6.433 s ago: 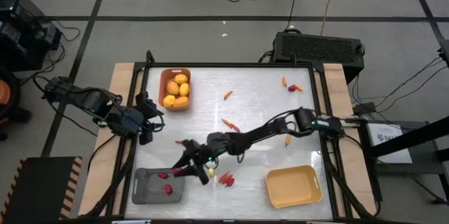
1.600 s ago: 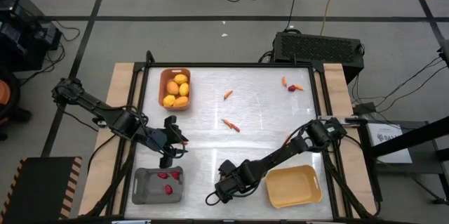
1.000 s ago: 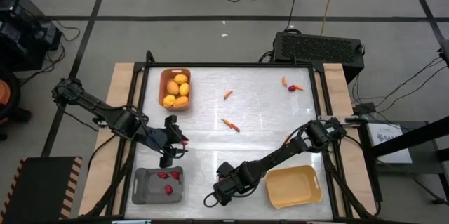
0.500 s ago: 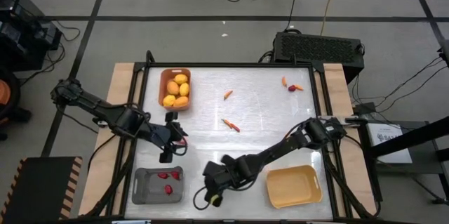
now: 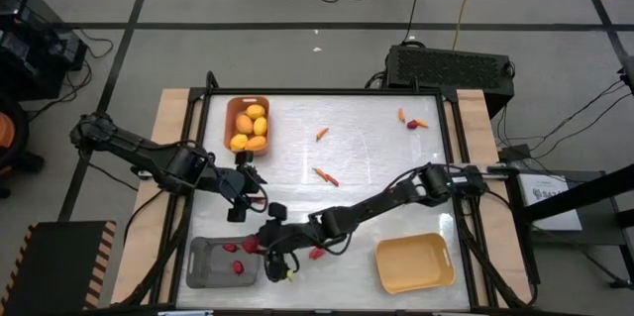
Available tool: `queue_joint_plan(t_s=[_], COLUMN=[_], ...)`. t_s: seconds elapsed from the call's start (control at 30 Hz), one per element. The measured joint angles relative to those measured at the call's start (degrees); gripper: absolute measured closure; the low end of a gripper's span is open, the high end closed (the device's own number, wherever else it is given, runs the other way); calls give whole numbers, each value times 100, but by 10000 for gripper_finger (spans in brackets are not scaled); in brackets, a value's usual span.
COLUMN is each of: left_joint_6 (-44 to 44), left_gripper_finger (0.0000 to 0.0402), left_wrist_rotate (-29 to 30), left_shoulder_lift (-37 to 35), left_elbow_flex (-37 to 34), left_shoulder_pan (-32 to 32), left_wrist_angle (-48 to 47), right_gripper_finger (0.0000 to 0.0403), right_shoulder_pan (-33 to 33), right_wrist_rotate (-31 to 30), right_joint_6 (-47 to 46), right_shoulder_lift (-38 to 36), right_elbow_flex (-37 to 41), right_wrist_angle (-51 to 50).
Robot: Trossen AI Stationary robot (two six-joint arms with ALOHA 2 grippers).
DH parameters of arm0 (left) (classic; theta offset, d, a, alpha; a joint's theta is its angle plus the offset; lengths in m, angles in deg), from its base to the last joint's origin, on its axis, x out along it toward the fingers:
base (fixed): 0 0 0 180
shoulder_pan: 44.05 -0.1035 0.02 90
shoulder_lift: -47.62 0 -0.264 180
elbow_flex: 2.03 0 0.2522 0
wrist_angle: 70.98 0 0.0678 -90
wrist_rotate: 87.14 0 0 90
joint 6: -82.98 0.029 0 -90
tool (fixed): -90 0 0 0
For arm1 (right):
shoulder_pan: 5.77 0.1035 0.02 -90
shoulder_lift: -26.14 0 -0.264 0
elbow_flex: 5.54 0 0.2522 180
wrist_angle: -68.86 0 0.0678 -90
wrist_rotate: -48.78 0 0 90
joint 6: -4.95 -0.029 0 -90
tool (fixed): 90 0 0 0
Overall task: Sort produce into baskets
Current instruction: Put the red bell pepper into the black bin
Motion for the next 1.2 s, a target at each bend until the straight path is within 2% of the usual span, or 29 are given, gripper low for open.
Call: queue_joint_plan(t_s=[0.27, 0.57, 0.8, 1.0, 1.2], left_joint_6=[7, 7, 128, 116, 111], left_gripper_finger=[201, 201, 201, 201, 201], left_wrist_rotate=[0, 2, 4, -7, -10], left_shoulder_lift=[2, 2, 2, 4, -15], left_elbow_flex=[-2, -2, -2, -2, -2], left_shoulder_pan=[4, 4, 4, 4, 4], left_wrist_angle=[-199, -291, -280, -278, -381], right_gripper_finger=[236, 176, 152, 149, 149], right_shoulder_pan=[-27, -27, -37, -53, -59], right_wrist_rotate=[43, 41, 39, 34, 18], right_joint_6=[-10, -310, -316, -393, -1007], right_shoulder_lift=[550, 567, 557, 232, -391], right_elbow_flex=[4, 4, 4, 4, 4], right_wrist_angle=[1409, 1355, 1316, 455, -1450])
